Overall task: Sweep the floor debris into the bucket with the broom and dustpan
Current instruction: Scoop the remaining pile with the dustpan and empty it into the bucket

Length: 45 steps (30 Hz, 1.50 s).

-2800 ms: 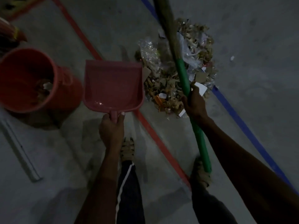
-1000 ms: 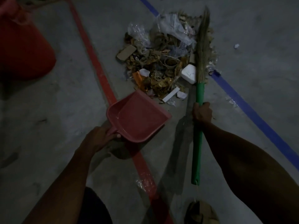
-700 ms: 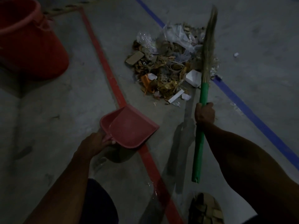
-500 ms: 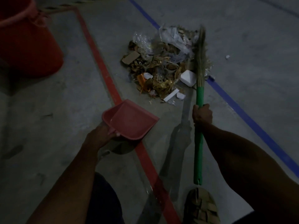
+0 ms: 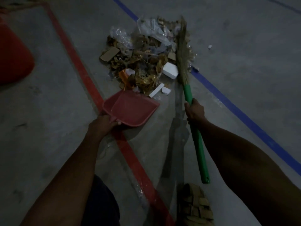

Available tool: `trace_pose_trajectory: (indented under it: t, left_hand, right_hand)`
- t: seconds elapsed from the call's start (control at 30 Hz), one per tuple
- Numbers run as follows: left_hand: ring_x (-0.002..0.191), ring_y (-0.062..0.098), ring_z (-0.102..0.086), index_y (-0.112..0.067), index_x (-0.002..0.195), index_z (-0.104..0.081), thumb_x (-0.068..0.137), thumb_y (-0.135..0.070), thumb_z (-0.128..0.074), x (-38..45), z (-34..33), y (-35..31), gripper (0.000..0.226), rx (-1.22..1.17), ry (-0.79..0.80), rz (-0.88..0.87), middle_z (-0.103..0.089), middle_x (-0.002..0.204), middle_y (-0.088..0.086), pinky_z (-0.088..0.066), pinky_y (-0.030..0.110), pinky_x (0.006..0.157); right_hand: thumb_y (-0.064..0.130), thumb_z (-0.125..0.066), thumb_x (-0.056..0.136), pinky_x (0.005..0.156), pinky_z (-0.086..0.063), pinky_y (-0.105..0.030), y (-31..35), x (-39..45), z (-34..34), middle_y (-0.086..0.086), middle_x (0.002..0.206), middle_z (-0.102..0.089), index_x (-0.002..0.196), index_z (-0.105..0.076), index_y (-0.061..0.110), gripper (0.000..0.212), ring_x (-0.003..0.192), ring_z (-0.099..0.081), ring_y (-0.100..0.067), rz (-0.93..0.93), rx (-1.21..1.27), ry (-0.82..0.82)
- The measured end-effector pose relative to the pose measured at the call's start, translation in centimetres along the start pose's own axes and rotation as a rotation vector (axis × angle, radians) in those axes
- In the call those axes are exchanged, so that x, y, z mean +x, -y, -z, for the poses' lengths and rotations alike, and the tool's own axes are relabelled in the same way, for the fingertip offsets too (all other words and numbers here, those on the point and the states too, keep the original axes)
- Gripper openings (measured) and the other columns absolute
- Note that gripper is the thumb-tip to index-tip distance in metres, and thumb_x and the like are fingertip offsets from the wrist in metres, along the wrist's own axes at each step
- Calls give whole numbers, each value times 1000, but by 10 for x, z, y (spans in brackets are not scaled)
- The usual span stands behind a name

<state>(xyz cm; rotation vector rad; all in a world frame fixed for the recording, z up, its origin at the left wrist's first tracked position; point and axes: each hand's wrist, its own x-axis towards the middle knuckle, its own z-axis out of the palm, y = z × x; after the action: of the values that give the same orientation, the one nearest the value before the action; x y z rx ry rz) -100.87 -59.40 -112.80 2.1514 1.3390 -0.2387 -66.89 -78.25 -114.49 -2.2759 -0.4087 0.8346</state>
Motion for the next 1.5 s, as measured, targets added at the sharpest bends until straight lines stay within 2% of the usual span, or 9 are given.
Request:
trace_pose_trajectory:
  t: [0.2, 0.33, 0.57, 0.8, 1.0, 1.1, 1.2, 1.33, 1.5]
  left_hand:
    - [103, 29, -64, -18, 114, -68, 83, -60, -67, 20, 4, -5, 53, 56, -15, -37, -67, 118, 14, -47, 35, 81]
    - [104, 31, -64, -19, 107, -67, 79, -70, -63, 30, 7, -5, 59, 125, -36, -28, -67, 117, 15, -48, 39, 82]
    - [108, 34, -62, -16, 111, -62, 84, -65, -61, 38, -1, -18, 56, 147, -123, -76, -64, 119, 16, -49, 45, 88]
    - [105, 33, -63, -15, 118, -63, 87, -62, -59, 40, -10, -30, 57, 129, -192, -108, -67, 117, 14, -50, 43, 86]
    - [92, 32, -63, -6, 99, -65, 87, -57, -64, 47, -15, -32, 53, 95, -190, -117, -66, 99, 16, -50, 43, 78]
    - [84, 28, -59, -9, 91, -60, 88, -53, -65, 45, -17, -38, 45, 96, -181, -120, -62, 91, 14, -42, 36, 68]
    - [78, 24, -52, -14, 85, -53, 88, -53, -65, 44, -19, -45, 42, 89, -178, -137, -55, 85, 7, -34, 33, 65]
    - [74, 24, -52, -17, 69, -46, 87, -48, -69, 44, -25, -58, 43, 45, -125, -178, -49, 72, 2, -30, 33, 62]
    - [71, 26, -54, -17, 65, -45, 86, -53, -67, 48, -27, -66, 47, 82, -96, -210, -47, 67, 2, -27, 33, 55]
  right_hand:
    - [42, -48, 104, 42, -49, -26, -16, 8, 9, -13, 112, -59, 151, -37, 23, 53, 68, -62, -25, 33, -48, 83]
    - [42, -49, 104, 43, -49, -27, -28, 4, 23, -14, 96, -59, 149, -41, 23, 50, 63, -58, -23, 74, -47, 143]
    - [38, -53, 103, 40, -46, -26, -46, -16, 14, -16, 81, -56, 152, -41, 21, 52, 54, -54, -23, 131, 22, 202]
    - [38, -50, 104, 41, -47, -20, -58, -50, -12, -5, 92, -60, 149, -43, 19, 49, 57, -59, -16, 171, -7, 270]
    - [36, -51, 104, 43, -47, -16, -59, -54, -15, -2, 94, -60, 148, -45, 17, 48, 61, -60, -14, 198, 31, 165]
    - [37, -51, 104, 41, -46, -21, -55, -52, 0, -7, 84, -60, 147, -46, 18, 48, 55, -55, -16, 202, 66, 71]
    - [39, -50, 104, 40, -47, -24, -52, -50, 20, -11, 88, -59, 149, -43, 23, 49, 54, -53, -17, 204, 63, 24]
    - [37, -50, 104, 42, -50, -27, -56, -49, 40, -10, 88, -60, 149, -42, 22, 48, 56, -54, -19, 216, -14, -44]
    - [36, -49, 104, 48, -51, -30, -70, -47, 50, -9, 94, -60, 143, -47, 17, 43, 64, -58, -21, 128, -128, -37]
